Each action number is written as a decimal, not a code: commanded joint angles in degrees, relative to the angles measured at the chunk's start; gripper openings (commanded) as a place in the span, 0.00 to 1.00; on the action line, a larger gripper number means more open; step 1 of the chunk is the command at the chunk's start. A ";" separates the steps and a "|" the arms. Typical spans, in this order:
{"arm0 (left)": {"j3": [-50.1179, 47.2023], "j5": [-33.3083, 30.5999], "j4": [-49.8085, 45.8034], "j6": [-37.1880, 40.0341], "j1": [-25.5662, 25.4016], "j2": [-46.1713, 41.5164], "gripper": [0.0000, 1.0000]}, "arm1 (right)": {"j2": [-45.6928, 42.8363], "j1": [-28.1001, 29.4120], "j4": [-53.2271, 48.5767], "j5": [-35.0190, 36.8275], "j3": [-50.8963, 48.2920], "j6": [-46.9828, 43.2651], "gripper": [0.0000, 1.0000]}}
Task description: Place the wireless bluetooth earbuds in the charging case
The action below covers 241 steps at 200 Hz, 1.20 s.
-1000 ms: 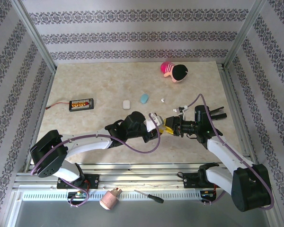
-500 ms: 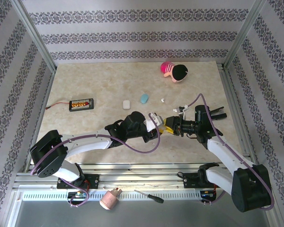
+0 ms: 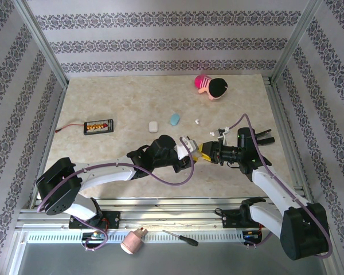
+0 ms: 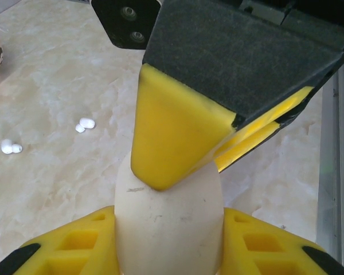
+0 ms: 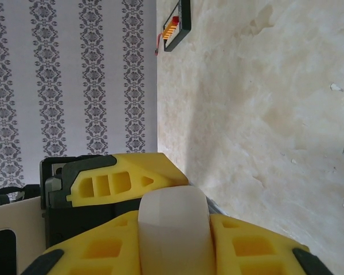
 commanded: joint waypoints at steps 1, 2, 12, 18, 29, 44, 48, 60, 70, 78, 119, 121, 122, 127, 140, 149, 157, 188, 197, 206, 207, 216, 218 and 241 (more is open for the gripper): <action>-0.48 -1.06 2.94 0.20 -0.67 -0.74 0.39 | -1.26 -0.42 0.47 -0.54 0.12 1.25 0.20; -0.46 -1.08 3.01 0.20 -0.67 -0.79 0.40 | -1.27 -0.42 0.53 -0.54 0.13 1.40 0.20; -0.82 -1.56 4.00 -0.04 -0.67 -0.92 0.52 | -1.67 -0.43 1.67 -0.38 0.11 2.86 0.20; -1.13 -1.91 4.77 0.02 -0.67 -1.07 0.60 | -2.01 -0.51 2.19 -0.24 0.20 3.76 0.20; -2.02 -2.70 6.92 -0.20 -0.64 -1.75 0.71 | -2.50 -0.65 2.89 -0.19 0.62 5.40 0.20; -4.47 -3.90 12.00 -0.71 -0.59 -3.35 0.77 | -3.22 -1.12 4.85 -0.28 0.95 9.00 0.20; -5.37 -4.18 13.78 -0.96 -0.54 -3.89 0.78 | -3.30 -1.19 5.72 -0.36 0.85 10.33 0.20; -7.97 -4.45 18.58 -1.82 0.16 -5.57 0.83 | -3.40 -1.68 9.04 -0.79 0.74 14.70 0.19; -9.76 -3.47 21.94 -2.93 1.25 -6.77 0.84 | -3.32 -1.82 11.52 -1.17 0.79 18.10 0.18; -11.24 -2.88 24.97 -3.99 2.11 -7.67 0.83 | -3.31 -1.89 12.82 -1.32 1.06 20.67 0.17; -16.68 -0.26 42.20 -3.68 3.73 -7.40 0.73 | -3.25 -1.82 27.82 0.63 0.56 36.79 0.14; -16.93 -0.27 43.21 -3.69 3.72 -7.18 0.72 | -3.05 -1.82 29.19 0.72 0.50 37.84 0.14; -17.03 -0.24 43.68 -3.68 3.72 -7.13 0.72 | -2.96 -1.82 29.52 0.79 0.45 38.37 0.14; -17.37 -0.16 46.08 -3.65 3.80 -6.74 0.71 | -2.37 -1.83 33.20 1.00 0.32 40.67 0.14; -17.83 -0.15 51.21 -3.71 4.11 -5.34 0.70 | -0.63 -1.59 41.34 1.40 0.39 46.65 0.14; -17.79 0.23 54.04 -4.13 4.53 -4.41 0.68 | 0.08 -1.18 43.95 1.78 0.97 48.33 0.13; -17.22 1.03 55.93 -4.65 5.13 -3.53 0.67 | 0.28 -0.62 44.03 2.24 1.57 48.67 0.13; -13.93 5.68 59.92 -6.75 7.60 -0.12 0.64 | 0.65 0.85 43.17 3.05 3.78 49.13 0.13; -13.03 6.85 60.84 -7.57 8.21 0.96 0.62 | 0.81 1.03 43.21 3.26 4.21 49.56 0.13; -12.22 7.95 61.62 -8.04 8.57 1.88 0.60 | 0.82 1.33 43.30 3.53 4.49 49.75 0.13; -12.13 8.09 61.67 -8.05 8.61 1.97 0.59 | 0.82 1.34 43.30 3.56 4.55 49.77 0.13; -11.34 9.14 62.22 -8.36 8.84 2.68 0.56 | 0.82 1.55 43.17 3.67 4.74 49.96 0.13; -11.13 9.35 62.33 -8.45 8.82 2.83 0.56 | 0.82 1.59 43.20 3.63 4.77 49.97 0.13; -9.48 10.58 62.68 -9.20 8.91 3.97 0.52 | 1.02 1.85 43.47 3.67 4.80 50.13 0.14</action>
